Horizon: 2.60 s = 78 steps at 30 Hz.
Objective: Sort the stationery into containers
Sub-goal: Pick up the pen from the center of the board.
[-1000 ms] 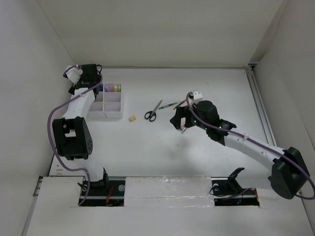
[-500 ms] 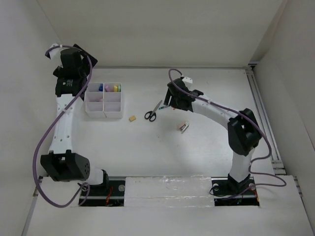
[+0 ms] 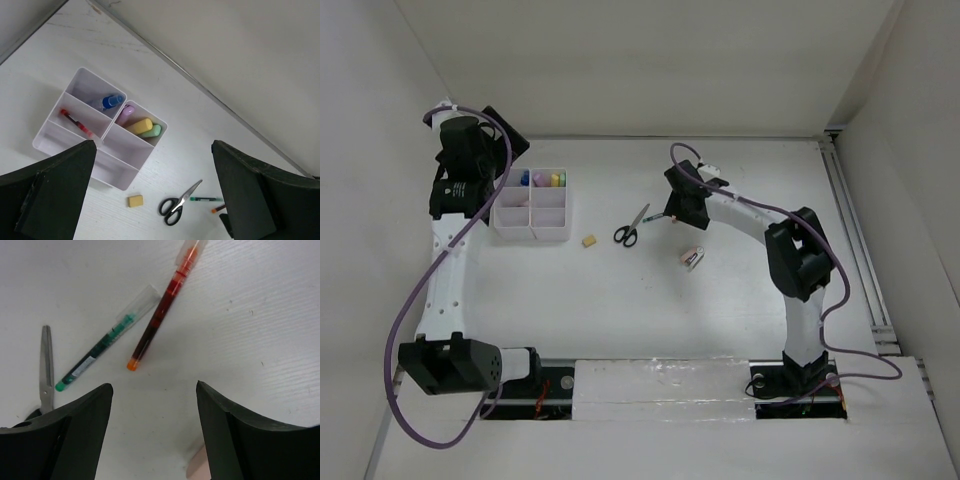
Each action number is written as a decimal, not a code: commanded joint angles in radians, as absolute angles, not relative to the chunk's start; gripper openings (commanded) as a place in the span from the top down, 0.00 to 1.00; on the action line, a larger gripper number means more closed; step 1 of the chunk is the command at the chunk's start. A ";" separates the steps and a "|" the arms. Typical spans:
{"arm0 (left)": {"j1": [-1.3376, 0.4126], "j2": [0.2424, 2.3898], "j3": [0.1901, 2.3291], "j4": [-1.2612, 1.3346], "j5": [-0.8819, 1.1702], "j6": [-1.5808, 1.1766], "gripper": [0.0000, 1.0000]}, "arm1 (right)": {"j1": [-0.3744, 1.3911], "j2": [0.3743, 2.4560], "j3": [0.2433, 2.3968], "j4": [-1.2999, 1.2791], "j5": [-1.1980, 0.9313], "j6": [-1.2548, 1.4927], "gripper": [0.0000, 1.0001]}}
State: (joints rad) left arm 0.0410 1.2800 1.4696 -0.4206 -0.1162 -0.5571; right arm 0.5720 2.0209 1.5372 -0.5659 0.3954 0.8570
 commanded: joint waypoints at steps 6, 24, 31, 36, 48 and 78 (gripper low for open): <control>0.044 1.238 1.427 -0.376 -0.075 -0.537 0.00 | 0.522 2.091 1.646 -0.583 0.416 0.881 0.28; 0.044 1.207 1.387 -0.327 0.011 -0.565 0.00 | 0.522 2.261 1.773 -0.710 0.446 0.934 0.40; 0.044 1.207 1.387 -0.327 0.011 -0.565 0.00 | 0.531 2.275 1.781 -0.781 0.492 0.943 0.67; 0.044 1.198 1.387 -0.327 0.011 -0.565 0.00 | 0.520 2.238 1.720 -0.770 0.483 0.962 0.86; 0.044 1.285 1.364 -0.230 0.530 -0.528 0.00 | 0.540 1.868 1.407 -0.503 0.523 0.750 1.00; 0.044 1.293 1.135 0.146 0.963 -0.672 0.30 | 0.790 1.795 1.618 0.115 -0.419 0.328 1.00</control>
